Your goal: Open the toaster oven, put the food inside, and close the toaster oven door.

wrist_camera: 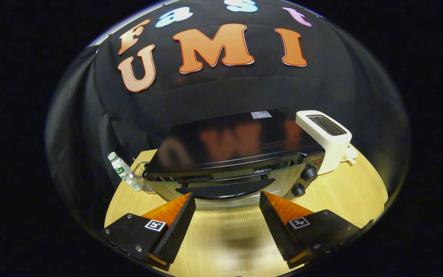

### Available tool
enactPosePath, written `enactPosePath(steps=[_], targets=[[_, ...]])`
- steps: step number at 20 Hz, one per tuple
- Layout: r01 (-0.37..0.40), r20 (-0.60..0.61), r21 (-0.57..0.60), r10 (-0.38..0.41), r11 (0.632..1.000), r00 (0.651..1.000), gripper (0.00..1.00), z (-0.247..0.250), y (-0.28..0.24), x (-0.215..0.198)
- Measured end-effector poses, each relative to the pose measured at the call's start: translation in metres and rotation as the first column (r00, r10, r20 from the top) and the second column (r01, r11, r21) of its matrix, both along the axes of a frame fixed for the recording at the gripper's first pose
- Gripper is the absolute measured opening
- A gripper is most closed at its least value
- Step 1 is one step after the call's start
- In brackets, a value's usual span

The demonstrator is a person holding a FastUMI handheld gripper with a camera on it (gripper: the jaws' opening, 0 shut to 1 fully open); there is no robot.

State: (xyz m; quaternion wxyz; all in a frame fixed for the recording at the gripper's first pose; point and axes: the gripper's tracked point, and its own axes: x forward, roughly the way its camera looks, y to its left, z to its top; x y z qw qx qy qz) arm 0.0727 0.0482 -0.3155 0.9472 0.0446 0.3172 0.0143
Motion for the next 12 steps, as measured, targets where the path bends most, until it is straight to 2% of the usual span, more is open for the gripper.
enactPosePath(steps=[2, 5, 12], targets=[[-0.008, 0.014, 0.016, 0.007, 1.000, 1.000, 1.00, 0.013, 0.002, -0.003], [-0.035, 0.059, -0.032, 0.037, 0.999, 0.998, 0.99, 0.046, -0.006, 0.001], [-0.060, 0.211, -0.100, 0.080, 0.993, 0.974, 0.99, 0.164, -0.044, 0.006]])
